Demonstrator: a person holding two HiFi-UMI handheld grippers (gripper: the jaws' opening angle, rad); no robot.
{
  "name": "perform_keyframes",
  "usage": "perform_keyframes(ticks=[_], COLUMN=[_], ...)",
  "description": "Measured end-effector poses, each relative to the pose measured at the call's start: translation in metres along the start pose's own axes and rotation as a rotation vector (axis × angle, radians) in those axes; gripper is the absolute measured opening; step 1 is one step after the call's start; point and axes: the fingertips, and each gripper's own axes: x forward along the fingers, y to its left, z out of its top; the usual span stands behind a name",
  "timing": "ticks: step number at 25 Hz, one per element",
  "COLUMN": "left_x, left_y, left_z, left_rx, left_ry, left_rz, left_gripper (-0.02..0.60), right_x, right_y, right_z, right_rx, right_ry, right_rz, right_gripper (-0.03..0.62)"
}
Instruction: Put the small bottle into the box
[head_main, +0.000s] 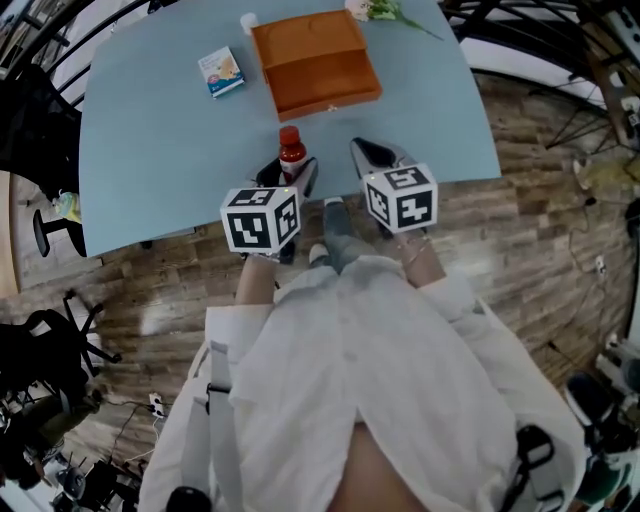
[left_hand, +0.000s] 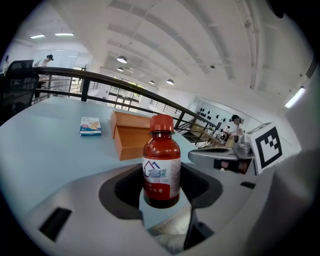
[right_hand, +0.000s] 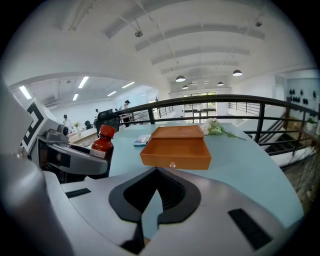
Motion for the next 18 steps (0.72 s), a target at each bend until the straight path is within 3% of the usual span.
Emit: perform_keyframes(ticks=[8, 18], left_x=[0.049, 0.095], left_y=[0.016, 0.032], left_z=[0.065, 0.108], left_rx=[0.045, -0.018], left_ry=[-0.019, -0.002], left_rz=[0.021, 0.081], left_gripper=[0.218, 0.218], right_x=[0.05, 0.099], right_y=[-0.036, -0.077], right_z=[0.041, 0.073], right_rx=[-0.019, -0.019], right_ry=[0.013, 0.08], right_rz=[0.055, 0.172], right_gripper=[0.002, 0.002])
